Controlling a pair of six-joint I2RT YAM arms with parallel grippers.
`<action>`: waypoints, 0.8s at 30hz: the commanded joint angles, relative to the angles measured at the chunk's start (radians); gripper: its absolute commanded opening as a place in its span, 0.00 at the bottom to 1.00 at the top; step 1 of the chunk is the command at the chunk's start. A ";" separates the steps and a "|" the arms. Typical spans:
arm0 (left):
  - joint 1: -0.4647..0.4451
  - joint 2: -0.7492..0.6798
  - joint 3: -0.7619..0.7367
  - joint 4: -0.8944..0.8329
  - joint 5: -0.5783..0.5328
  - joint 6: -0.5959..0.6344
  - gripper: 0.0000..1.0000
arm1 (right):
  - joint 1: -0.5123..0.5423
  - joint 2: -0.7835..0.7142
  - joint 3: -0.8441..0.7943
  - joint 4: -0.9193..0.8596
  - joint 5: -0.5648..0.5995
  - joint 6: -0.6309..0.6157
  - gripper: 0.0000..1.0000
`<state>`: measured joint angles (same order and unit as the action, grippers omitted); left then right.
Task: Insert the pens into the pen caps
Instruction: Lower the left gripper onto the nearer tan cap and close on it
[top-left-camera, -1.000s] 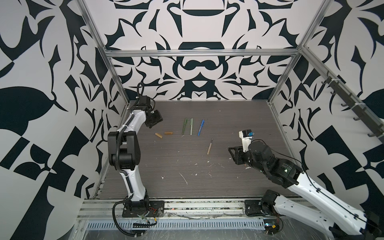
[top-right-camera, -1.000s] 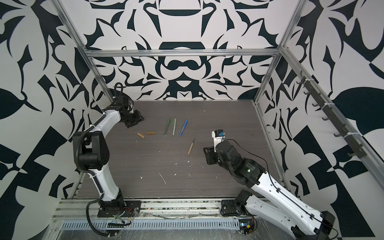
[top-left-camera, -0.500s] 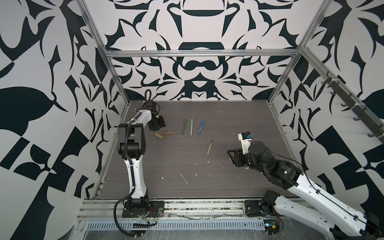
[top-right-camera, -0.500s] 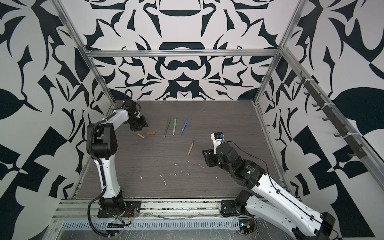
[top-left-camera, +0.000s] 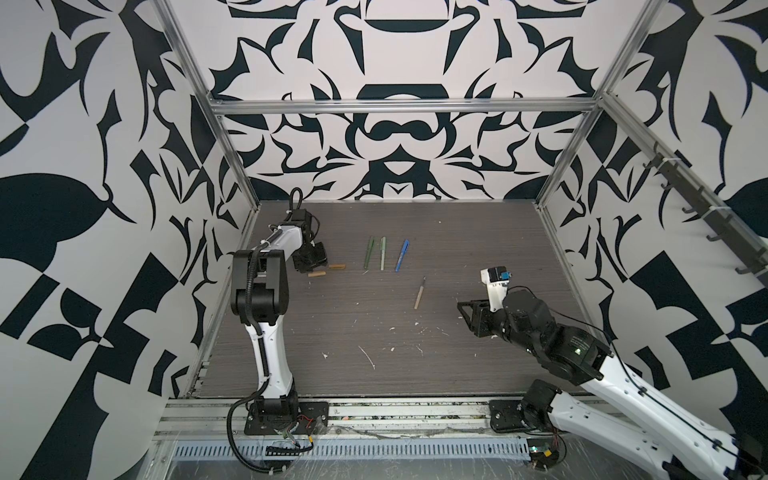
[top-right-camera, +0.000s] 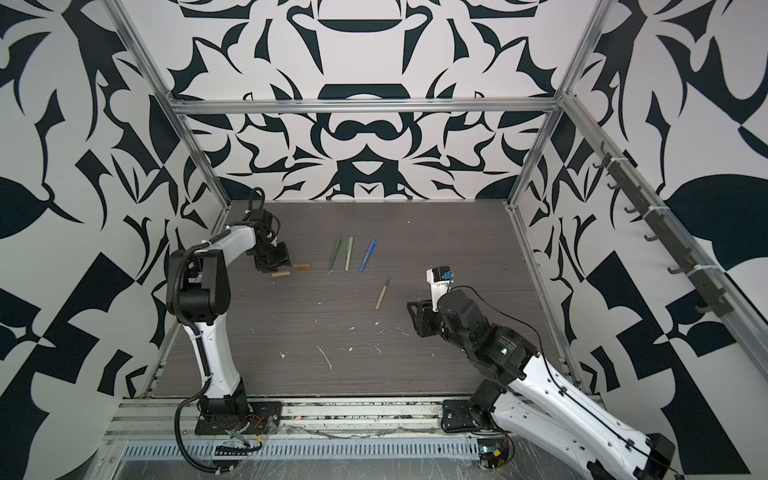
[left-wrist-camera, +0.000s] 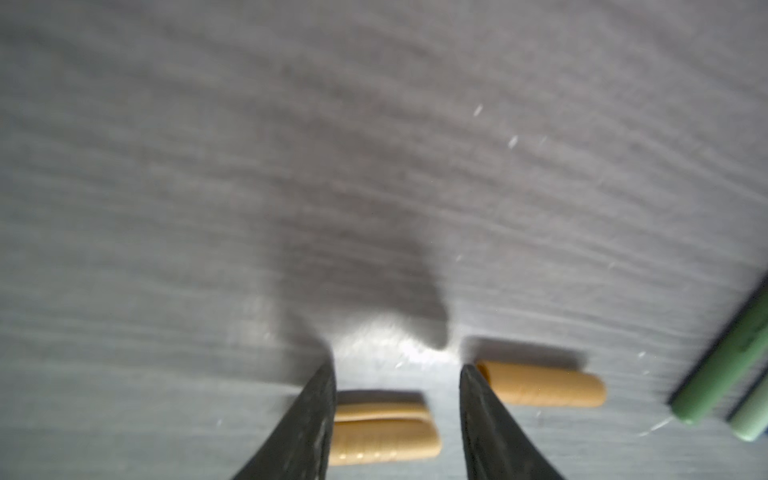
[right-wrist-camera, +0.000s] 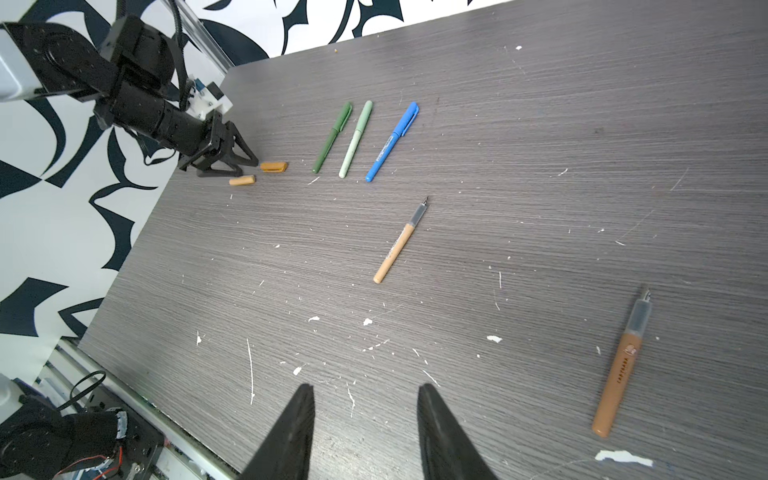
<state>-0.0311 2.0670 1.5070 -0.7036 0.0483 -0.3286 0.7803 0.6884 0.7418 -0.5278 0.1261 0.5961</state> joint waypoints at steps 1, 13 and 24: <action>0.000 -0.044 -0.071 -0.042 -0.010 -0.014 0.51 | -0.004 -0.020 -0.005 0.009 0.004 0.005 0.44; -0.042 -0.189 -0.233 -0.027 -0.035 -0.032 0.49 | -0.004 -0.020 -0.025 0.038 -0.016 0.002 0.44; -0.084 -0.086 -0.087 -0.169 -0.257 0.067 0.41 | -0.004 -0.022 -0.042 0.059 -0.028 0.005 0.43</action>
<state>-0.1005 1.9446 1.3781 -0.7837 -0.1204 -0.3031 0.7803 0.6750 0.6975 -0.5091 0.0998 0.5964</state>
